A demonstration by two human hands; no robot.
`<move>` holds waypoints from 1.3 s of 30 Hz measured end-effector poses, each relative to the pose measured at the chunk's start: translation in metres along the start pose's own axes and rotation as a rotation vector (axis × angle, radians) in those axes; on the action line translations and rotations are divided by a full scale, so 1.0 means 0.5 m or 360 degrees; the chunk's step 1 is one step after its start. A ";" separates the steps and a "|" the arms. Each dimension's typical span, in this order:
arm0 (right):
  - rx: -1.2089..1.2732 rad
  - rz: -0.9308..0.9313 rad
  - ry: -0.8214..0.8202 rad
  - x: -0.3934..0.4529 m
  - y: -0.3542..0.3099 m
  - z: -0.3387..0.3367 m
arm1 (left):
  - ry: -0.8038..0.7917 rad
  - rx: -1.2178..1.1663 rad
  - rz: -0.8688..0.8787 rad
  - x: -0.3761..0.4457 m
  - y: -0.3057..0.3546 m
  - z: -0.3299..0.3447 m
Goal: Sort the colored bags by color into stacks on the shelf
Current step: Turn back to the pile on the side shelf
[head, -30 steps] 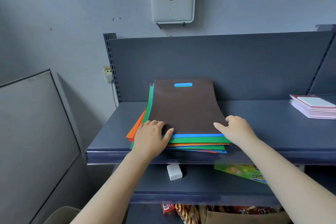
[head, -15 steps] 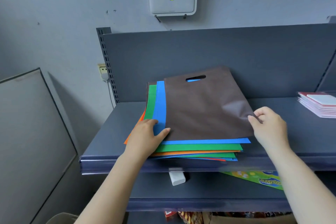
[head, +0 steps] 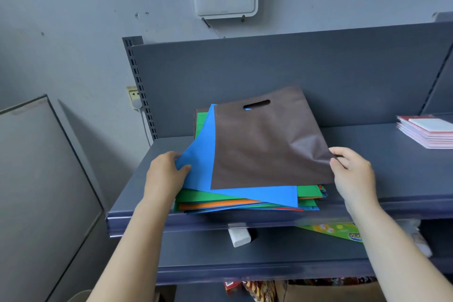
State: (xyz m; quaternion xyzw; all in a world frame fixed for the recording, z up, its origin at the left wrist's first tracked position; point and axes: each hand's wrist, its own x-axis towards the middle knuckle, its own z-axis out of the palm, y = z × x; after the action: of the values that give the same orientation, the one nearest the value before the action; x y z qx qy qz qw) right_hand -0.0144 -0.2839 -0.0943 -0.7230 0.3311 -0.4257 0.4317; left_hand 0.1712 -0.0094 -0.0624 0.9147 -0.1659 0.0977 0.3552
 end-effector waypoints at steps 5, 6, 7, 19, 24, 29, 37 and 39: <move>0.0258 0.0049 -0.0013 -0.031 -0.018 -0.018 | 0.0207 -0.0111 0.0122 -0.036 -0.001 -0.016; 0.0315 0.0077 -0.0014 -0.038 -0.021 -0.024 | 0.0236 -0.0192 0.0126 -0.046 0.000 -0.020; 0.0371 0.0110 -0.0008 -0.044 -0.023 -0.031 | 0.0267 -0.0267 0.0123 -0.059 0.003 -0.023; 0.1044 0.0603 -0.0269 -0.139 -0.054 -0.135 | 0.0958 -0.1201 -0.0361 -0.316 0.006 -0.042; 0.1139 0.0670 -0.0529 -0.213 -0.075 -0.172 | 0.1219 -0.1324 -0.0556 -0.461 0.007 -0.079; 0.1229 0.0749 -0.0802 -0.302 -0.082 -0.200 | 0.1490 -0.1269 -0.0684 -0.635 -0.005 -0.126; 0.1312 0.0868 -0.1355 -0.477 -0.128 -0.191 | 0.2032 -0.1072 -0.0721 -0.893 -0.022 -0.259; 0.1310 0.0872 -0.1489 -0.520 -0.152 -0.181 | 0.2162 -0.0983 -0.0683 -0.951 -0.027 -0.300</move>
State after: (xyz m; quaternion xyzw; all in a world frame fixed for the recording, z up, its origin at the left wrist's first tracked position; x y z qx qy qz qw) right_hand -0.1961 -0.0637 -0.0870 -0.4980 0.0916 -0.0348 0.8616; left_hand -0.2730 0.2135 -0.1028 0.5259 0.2493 0.5155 0.6289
